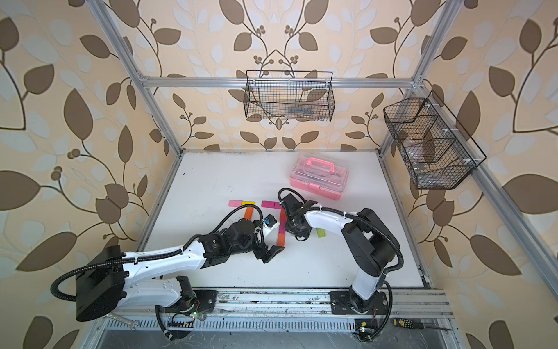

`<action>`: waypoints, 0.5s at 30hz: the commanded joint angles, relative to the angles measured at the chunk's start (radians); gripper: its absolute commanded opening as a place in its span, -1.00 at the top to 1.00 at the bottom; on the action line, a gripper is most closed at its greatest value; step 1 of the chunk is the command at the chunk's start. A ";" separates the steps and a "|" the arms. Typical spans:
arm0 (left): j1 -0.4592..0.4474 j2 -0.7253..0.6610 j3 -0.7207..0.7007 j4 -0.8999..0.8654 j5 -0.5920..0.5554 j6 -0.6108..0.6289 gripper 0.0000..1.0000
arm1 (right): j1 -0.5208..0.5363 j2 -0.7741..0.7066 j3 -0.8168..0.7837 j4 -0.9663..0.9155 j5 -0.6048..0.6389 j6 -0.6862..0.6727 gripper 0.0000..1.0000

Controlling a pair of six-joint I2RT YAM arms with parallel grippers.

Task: Assemble the number 7 with building blocks
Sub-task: Pick up the building block from the center of the board.

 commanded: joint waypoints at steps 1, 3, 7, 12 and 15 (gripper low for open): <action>0.008 -0.036 -0.007 0.027 0.035 -0.005 -0.98 | 0.057 -0.056 -0.027 -0.127 0.022 -0.050 1.00; 0.008 -0.029 -0.004 0.025 0.056 -0.003 -0.98 | 0.057 -0.114 -0.045 -0.193 0.061 -0.088 1.00; -0.028 0.013 0.013 0.021 0.098 0.029 -0.98 | 0.012 -0.275 -0.127 -0.218 0.073 -0.206 1.00; -0.109 0.109 0.052 0.058 0.064 0.045 -0.98 | -0.170 -0.504 -0.317 -0.108 -0.132 -0.404 1.00; -0.145 0.172 0.081 0.109 0.043 0.041 -0.98 | -0.277 -0.514 -0.339 -0.153 -0.160 -0.491 1.00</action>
